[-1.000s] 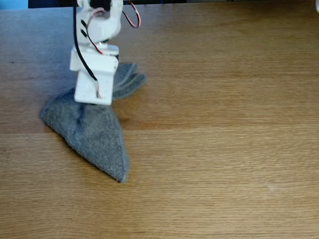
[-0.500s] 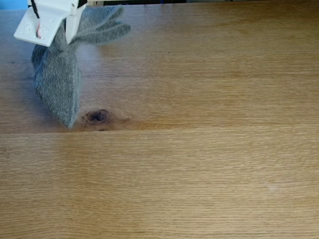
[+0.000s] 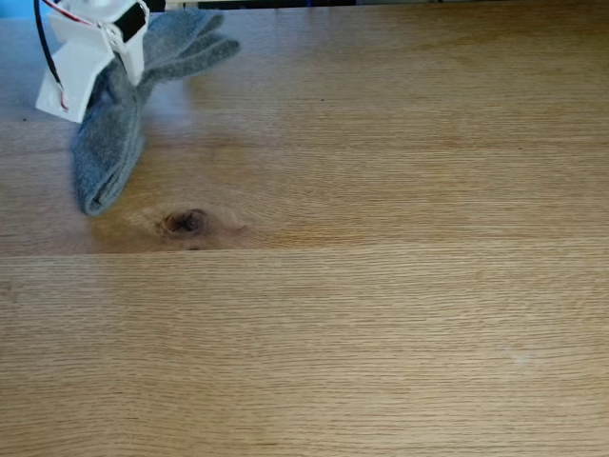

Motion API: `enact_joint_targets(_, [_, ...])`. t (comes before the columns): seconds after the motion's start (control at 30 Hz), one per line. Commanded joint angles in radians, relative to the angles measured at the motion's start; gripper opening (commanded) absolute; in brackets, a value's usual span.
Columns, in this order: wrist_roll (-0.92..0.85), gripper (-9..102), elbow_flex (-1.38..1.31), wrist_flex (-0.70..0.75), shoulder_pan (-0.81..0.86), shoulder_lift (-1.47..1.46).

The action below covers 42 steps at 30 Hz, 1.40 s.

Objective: Clean the area in front of the robot

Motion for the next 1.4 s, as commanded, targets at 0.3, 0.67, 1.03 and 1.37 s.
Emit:
enact_joint_targets(0.3, [-0.106,36,-0.035,-0.077,-0.043,0.057])
enact_joint_targets(0.67, [-0.005,28,-0.035,-0.089,-0.314,0.325])
enact_joint_targets(1.03, [0.213,12,-0.034,-0.014,-0.841,0.569])
enact_joint_targets(1.37, [0.403,0,-0.008,-0.072,-0.893,0.769])
